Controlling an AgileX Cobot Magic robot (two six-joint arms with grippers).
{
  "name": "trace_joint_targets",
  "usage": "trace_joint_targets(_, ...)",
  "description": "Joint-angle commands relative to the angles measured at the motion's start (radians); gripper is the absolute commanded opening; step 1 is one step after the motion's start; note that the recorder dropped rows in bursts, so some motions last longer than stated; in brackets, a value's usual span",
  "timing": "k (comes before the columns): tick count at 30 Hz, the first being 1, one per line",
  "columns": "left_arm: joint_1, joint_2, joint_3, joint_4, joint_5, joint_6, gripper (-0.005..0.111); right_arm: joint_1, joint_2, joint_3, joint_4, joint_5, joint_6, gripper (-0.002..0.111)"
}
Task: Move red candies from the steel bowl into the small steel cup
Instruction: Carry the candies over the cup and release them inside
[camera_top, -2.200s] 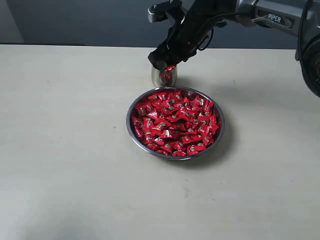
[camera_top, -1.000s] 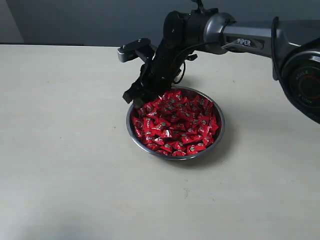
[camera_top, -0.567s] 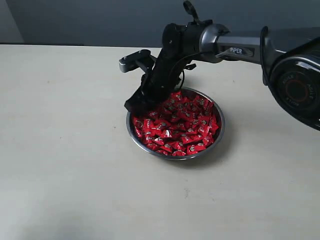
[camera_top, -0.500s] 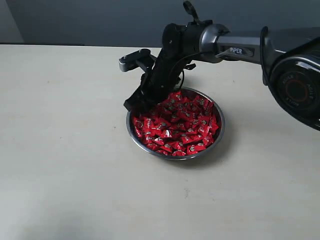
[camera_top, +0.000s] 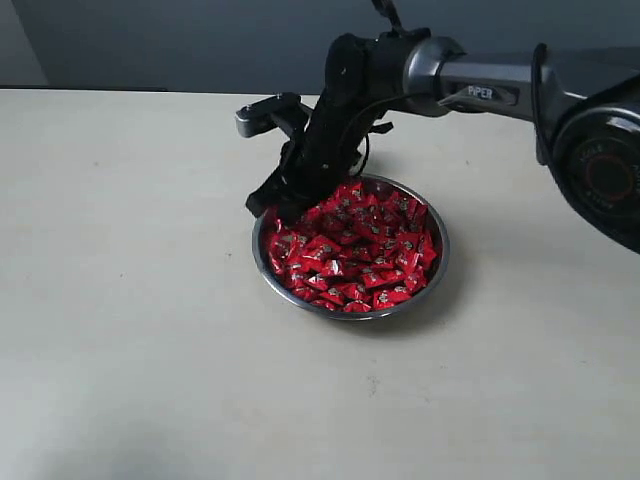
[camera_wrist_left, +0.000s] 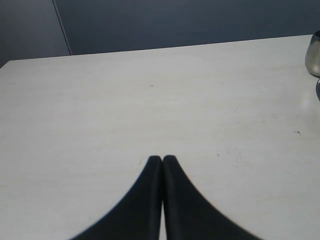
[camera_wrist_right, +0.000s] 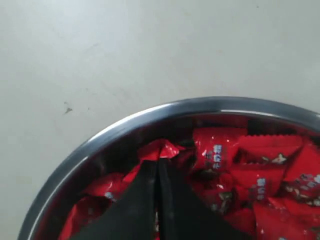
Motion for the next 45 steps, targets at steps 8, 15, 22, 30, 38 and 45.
trace_joint_targets(8,-0.008,-0.005,-0.008,0.002,-0.005,-0.002,0.0,-0.002,-0.136,-0.001,-0.083,0.026,0.009,-0.001)
trace_joint_targets(15,-0.008,-0.005,-0.008,0.002,-0.005,-0.002,0.0,-0.004,-0.181,-0.001,-0.127,0.026,0.034,-0.001)
trace_joint_targets(22,-0.008,-0.005,-0.008,0.002,-0.005,-0.002,0.0,-0.019,-0.217,-0.001,-0.167,0.003,0.063,-0.001)
trace_joint_targets(30,-0.008,-0.005,-0.008,0.002,-0.005,-0.002,0.0,-0.124,-0.216,-0.001,-0.039,-0.113,0.063,-0.001)
trace_joint_targets(38,-0.008,-0.005,-0.008,0.002,-0.005,-0.002,0.0,-0.143,-0.166,-0.001,-0.022,-0.293,0.041,-0.001)
trace_joint_targets(45,-0.008,-0.005,-0.008,0.002,-0.005,-0.002,0.0,-0.143,-0.07,-0.019,-0.049,-0.398,0.037,-0.001)
